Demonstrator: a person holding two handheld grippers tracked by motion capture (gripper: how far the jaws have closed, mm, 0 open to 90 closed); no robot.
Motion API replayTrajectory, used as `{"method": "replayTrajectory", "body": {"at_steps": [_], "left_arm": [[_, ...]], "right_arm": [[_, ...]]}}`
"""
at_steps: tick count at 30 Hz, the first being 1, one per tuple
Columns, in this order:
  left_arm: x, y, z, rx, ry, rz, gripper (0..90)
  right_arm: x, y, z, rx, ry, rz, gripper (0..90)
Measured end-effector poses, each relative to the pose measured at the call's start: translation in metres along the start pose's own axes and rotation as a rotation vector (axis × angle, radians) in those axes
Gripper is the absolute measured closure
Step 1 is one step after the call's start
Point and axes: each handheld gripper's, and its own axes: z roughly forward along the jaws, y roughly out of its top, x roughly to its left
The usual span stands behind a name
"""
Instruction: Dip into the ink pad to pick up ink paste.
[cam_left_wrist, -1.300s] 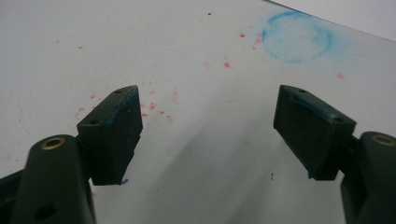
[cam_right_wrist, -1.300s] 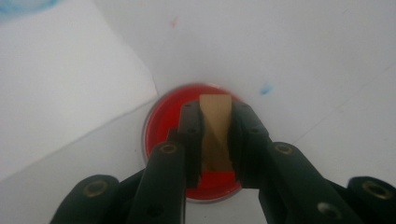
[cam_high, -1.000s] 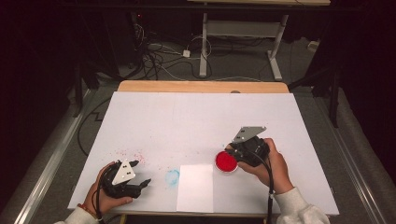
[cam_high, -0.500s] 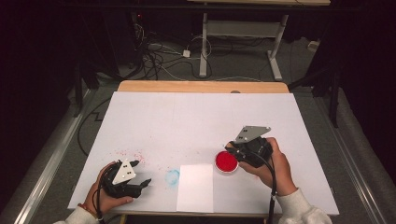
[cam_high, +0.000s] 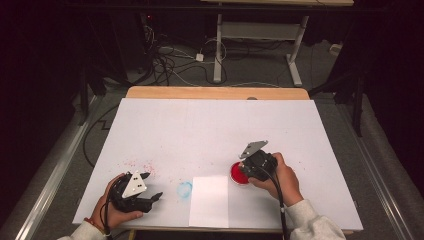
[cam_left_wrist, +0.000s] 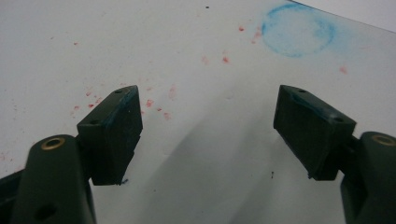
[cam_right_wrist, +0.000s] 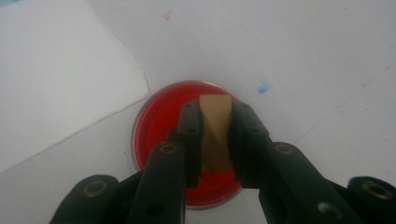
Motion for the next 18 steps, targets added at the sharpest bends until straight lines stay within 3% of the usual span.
{"method": "replayTrajectory", "body": {"at_steps": [3,8,18], "left_arm": [[-0.0001,-0.0001,0.0,0.002,0.0,0.002,22.9],[-0.0003,-0.0003,-0.0003,0.003,0.001,0.003,23.0],[-0.0011,0.0003,0.0,0.005,0.004,0.005,22.9]], "right_arm": [[-0.0003,-0.0003,0.0073,0.031,-0.007,-0.009,76.1],[-0.0029,-0.0022,0.009,0.024,0.012,0.013,76.2],[-0.0003,-0.0017,0.0104,0.031,-0.002,0.022,76.2]]}}
